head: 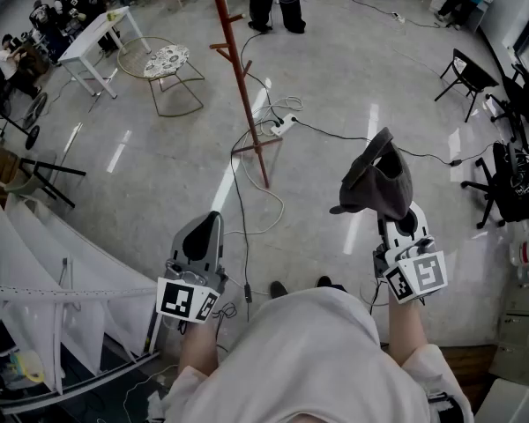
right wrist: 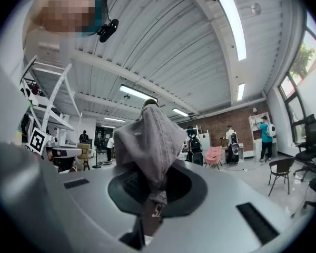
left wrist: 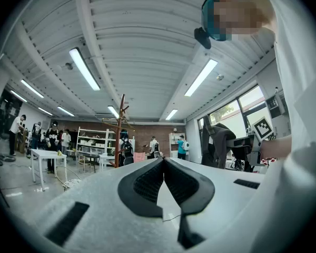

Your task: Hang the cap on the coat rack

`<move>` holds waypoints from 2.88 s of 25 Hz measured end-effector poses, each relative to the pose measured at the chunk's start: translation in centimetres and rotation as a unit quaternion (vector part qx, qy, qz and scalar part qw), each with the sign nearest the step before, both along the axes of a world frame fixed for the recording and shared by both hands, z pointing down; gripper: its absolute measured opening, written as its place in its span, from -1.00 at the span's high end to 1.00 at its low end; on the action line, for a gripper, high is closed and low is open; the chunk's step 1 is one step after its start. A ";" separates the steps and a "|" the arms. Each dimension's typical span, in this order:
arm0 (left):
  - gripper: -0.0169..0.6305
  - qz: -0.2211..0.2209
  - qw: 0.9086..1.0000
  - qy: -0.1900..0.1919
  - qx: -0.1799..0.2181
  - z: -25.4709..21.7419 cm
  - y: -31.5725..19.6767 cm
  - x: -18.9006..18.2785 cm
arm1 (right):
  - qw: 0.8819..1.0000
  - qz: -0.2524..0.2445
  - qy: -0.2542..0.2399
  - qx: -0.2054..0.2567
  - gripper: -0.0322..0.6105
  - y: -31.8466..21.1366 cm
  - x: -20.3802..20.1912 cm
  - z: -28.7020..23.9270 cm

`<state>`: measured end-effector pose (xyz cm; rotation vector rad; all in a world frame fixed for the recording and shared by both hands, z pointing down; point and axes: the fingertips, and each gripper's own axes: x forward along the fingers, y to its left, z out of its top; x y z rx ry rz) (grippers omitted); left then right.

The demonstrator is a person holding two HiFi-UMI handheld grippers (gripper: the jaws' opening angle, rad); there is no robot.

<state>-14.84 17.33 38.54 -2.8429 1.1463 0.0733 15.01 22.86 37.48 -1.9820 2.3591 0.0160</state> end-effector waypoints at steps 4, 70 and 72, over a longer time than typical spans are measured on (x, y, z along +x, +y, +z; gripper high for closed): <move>0.92 -0.001 1.000 0.002 -0.019 1.0 0.9 0.8 | 1.000 -0.012 0.001 -0.009 0.81 0.2 -0.7 0.5; 0.92 -0.044 0.999 -0.017 -0.015 0.4 -39.7 0.1 | 0.997 -0.073 -0.003 0.001 0.81 -42.5 -4.2 0.7; 0.92 -0.052 0.998 -0.013 -0.019 0.5 -40.3 0.3 | 0.997 -0.081 -0.003 -0.003 0.81 -43.6 -4.0 0.8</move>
